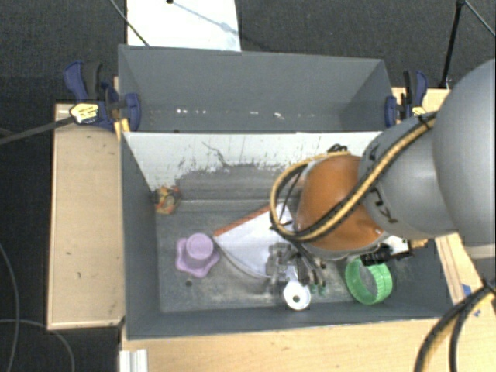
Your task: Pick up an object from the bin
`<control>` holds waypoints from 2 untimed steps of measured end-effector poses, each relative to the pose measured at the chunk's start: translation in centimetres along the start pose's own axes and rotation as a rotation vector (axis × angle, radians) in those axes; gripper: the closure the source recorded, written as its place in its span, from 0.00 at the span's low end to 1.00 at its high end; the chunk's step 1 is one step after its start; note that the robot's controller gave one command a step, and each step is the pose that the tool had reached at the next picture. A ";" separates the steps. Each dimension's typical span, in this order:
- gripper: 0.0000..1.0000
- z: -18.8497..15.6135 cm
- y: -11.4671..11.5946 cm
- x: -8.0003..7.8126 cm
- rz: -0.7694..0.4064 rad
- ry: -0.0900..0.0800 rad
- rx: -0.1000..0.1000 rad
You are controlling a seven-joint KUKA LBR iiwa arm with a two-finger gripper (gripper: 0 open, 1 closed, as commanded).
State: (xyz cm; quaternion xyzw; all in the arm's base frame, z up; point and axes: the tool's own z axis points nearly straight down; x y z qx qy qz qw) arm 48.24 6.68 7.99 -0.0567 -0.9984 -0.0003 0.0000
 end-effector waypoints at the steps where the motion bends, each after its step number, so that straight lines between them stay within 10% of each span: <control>1: 1.00 0.0 0.0 0.0 0.001 0.000 0.000; 2: 1.00 0.8 -0.4 -0.9 0.004 -0.001 -0.001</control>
Offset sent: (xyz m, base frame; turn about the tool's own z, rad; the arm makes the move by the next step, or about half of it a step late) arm 0.0096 -0.0065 -0.0099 0.0015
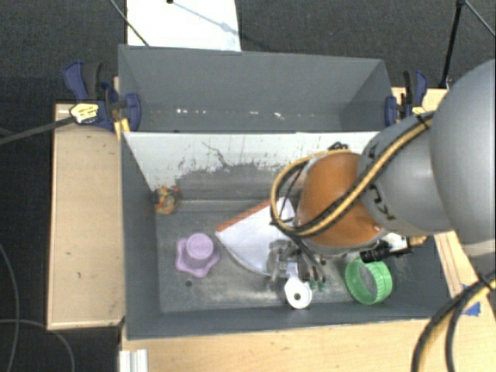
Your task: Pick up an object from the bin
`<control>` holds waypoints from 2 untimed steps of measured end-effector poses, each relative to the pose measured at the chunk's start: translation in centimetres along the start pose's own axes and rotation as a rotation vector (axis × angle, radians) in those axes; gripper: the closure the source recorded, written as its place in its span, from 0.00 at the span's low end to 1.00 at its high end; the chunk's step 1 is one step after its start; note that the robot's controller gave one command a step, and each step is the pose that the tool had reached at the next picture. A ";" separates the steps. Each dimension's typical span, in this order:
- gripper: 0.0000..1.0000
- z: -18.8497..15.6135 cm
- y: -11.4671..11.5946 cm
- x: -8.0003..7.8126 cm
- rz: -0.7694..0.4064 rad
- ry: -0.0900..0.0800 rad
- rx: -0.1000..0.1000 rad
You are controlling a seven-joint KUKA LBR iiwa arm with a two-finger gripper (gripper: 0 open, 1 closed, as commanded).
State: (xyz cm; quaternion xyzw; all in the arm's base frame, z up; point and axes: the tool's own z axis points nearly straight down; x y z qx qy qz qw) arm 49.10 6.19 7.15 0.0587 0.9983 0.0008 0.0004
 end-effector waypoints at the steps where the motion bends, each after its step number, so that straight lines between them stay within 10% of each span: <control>1: 1.00 0.1 1.4 -0.8 0.006 -0.002 0.000; 2: 1.00 0.1 1.4 -0.8 0.007 -0.002 0.000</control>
Offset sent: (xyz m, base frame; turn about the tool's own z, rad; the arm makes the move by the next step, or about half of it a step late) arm 0.0000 0.0000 0.0000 0.0000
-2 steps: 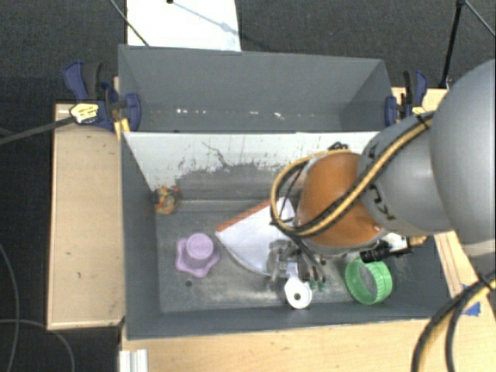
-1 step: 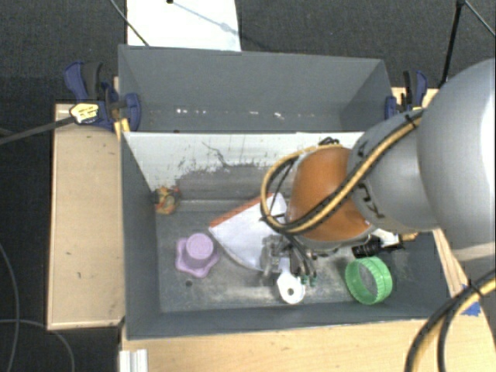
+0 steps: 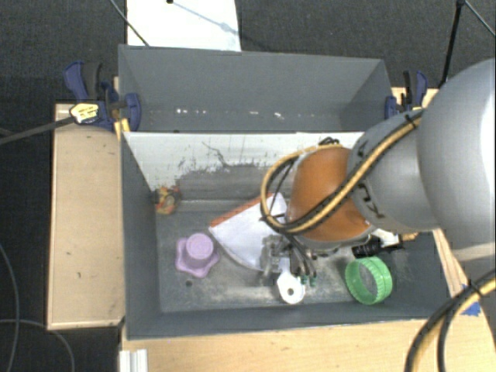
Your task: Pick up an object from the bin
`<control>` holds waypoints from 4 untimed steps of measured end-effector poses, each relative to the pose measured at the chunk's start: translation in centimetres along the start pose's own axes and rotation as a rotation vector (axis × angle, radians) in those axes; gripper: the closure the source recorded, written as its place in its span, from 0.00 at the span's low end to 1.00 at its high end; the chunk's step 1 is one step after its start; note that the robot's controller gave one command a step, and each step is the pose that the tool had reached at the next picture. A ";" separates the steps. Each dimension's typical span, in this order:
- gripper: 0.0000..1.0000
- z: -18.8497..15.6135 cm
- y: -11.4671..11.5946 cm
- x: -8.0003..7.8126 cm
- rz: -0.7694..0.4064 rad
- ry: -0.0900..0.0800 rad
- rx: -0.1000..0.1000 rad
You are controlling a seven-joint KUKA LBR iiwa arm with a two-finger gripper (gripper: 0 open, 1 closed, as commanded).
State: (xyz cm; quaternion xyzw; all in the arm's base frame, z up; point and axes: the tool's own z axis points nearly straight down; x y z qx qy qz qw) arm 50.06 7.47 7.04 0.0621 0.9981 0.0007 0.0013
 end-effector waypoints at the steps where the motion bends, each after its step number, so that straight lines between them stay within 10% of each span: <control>1: 1.00 -12.9 2.5 -2.4 -0.032 0.001 0.001; 4: 1.00 -17.5 1.7 -3.6 -0.012 0.001 0.002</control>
Offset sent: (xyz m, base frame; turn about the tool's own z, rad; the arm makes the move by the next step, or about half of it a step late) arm 0.0000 0.0000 0.0000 0.0000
